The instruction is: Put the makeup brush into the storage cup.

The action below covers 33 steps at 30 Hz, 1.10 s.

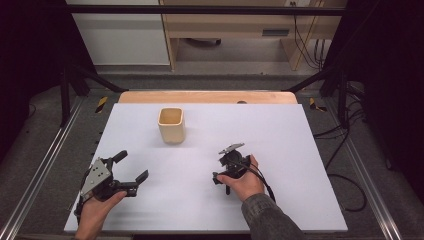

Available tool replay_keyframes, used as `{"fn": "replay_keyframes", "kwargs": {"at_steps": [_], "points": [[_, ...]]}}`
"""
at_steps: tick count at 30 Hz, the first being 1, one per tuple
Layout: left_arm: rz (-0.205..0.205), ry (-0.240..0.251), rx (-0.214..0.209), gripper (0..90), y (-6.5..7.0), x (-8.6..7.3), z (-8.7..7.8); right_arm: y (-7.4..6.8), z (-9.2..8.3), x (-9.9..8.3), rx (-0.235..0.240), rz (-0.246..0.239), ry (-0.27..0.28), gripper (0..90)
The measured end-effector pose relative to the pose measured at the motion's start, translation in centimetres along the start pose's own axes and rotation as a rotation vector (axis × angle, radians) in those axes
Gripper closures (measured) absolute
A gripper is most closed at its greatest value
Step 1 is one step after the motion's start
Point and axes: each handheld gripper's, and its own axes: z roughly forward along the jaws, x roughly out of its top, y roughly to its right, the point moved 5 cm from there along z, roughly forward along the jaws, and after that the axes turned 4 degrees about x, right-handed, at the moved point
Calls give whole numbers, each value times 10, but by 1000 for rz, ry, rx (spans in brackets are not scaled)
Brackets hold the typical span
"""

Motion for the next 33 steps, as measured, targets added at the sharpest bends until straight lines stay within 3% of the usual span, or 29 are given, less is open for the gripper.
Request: {"fn": "replay_keyframes", "kwargs": {"at_steps": [9,24,33], "points": [[3,-2,0,7,0,0,0,0,1,0,9,1,-1,80],[10,-4,2,7,1,0,1,0,-1,-1,16,-12,-23,376],[12,-5,-2,7,1,0,1,2,-2,-2,18,24,-36,424]]}}
